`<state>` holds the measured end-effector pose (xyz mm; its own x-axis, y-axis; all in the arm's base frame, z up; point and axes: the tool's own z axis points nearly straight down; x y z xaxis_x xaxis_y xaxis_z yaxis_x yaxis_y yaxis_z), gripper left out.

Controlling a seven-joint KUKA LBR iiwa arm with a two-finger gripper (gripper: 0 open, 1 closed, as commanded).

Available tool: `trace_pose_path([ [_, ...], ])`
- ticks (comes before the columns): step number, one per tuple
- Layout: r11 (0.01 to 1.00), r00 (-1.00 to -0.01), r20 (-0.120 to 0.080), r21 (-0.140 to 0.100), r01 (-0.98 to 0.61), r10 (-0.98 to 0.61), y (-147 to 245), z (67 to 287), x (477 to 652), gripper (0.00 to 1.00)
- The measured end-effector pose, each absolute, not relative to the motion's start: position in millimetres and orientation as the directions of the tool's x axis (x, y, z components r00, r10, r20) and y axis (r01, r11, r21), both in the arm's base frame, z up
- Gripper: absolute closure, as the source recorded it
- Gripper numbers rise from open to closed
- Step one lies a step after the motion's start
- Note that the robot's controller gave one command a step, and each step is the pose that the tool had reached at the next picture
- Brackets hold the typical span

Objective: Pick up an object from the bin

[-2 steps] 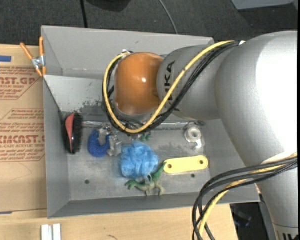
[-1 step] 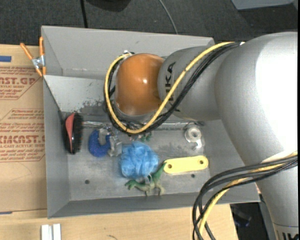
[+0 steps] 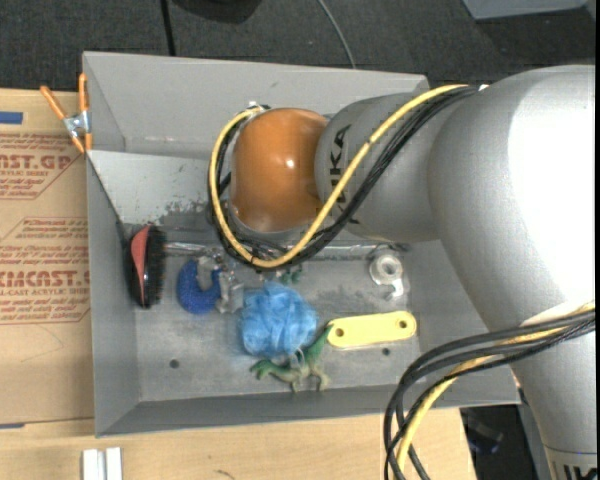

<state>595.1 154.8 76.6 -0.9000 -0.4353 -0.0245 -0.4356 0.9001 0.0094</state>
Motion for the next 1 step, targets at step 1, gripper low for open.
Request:
trace_pose_path([
  [1, 0.911, -0.911, -0.019, 0.011, -0.412, -0.412, 154.2, 108.6, 585.5, 1.0],
])
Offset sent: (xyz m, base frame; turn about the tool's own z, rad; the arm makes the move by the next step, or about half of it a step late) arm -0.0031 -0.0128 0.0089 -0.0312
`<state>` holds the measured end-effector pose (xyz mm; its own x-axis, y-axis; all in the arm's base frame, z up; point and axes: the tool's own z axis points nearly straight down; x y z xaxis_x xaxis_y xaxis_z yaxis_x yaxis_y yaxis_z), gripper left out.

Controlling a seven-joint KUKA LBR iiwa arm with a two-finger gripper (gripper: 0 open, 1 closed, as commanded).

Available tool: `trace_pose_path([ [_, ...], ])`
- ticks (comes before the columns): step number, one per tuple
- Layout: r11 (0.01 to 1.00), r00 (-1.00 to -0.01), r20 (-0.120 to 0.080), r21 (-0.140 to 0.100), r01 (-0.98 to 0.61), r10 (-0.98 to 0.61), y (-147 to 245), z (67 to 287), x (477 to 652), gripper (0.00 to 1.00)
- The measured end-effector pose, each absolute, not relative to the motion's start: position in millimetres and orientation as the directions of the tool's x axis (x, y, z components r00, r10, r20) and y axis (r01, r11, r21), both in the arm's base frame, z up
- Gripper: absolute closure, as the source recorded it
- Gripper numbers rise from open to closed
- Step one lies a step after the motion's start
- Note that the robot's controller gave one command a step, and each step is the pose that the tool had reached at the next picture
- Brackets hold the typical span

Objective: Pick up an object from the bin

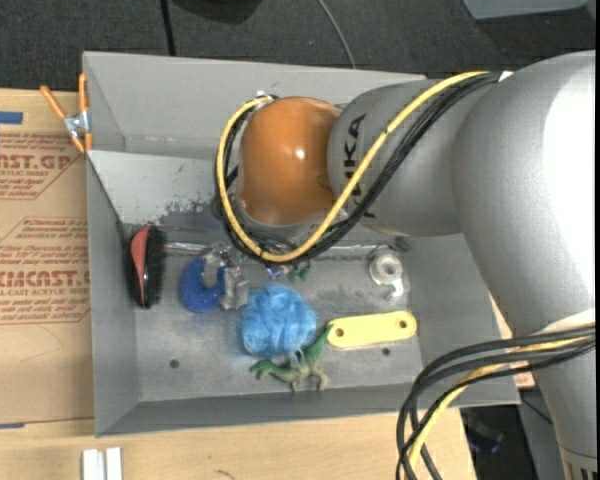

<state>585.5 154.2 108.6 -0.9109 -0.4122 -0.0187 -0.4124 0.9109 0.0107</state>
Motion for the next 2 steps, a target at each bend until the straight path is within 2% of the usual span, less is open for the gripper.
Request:
trace_pose_path([
  [1, 0.907, -0.907, -0.028, 0.008, -0.42, -0.42, 152, 130, 588.8, 1.0],
  [2, 0.902, -0.902, -0.028, 0.01, -0.431, -0.43, 154, 94, 586.0, 1.0],
])
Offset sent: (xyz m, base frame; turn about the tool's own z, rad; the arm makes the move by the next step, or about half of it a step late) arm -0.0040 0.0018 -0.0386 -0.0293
